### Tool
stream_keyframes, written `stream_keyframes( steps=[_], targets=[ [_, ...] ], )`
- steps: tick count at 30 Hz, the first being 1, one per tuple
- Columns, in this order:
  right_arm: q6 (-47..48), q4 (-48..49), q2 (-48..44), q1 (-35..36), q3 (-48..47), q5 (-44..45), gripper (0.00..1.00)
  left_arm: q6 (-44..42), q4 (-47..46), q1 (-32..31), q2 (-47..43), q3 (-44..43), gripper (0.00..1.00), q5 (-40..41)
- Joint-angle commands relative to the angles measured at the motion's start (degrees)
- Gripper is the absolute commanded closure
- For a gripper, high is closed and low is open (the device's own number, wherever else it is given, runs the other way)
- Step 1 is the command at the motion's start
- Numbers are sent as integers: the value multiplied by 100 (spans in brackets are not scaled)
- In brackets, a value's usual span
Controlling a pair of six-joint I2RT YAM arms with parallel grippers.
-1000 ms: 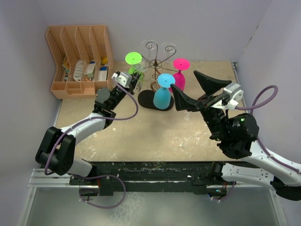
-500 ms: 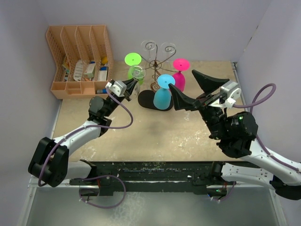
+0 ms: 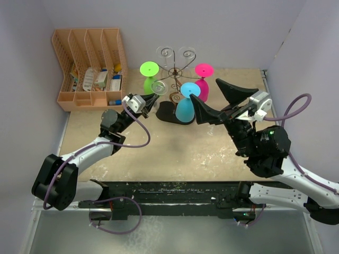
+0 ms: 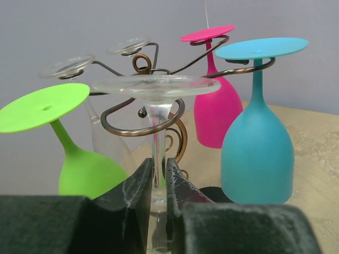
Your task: Place the wine glass upside down on the wine glass rack
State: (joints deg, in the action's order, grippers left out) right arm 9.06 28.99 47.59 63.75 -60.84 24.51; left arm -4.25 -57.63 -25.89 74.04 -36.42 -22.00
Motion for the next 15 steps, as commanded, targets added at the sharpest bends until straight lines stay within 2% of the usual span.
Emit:
stream_keyframes(
  steps=[1,6,12,15],
  targets=[
    [-71,263,-101,10,-30,-33,0,-226,-280,21,-44,30,76,-288],
    [-63,299,-115,14,-7,-26,0,-325,-211,23,30,0,70,-271],
    [-56,299,-76,10,6,-35,0,-335,-204,20,67,-14,68,-265],
    [-46,336,-73,11,32,-32,0,-340,-201,23,57,23,63,-252]
  ],
)
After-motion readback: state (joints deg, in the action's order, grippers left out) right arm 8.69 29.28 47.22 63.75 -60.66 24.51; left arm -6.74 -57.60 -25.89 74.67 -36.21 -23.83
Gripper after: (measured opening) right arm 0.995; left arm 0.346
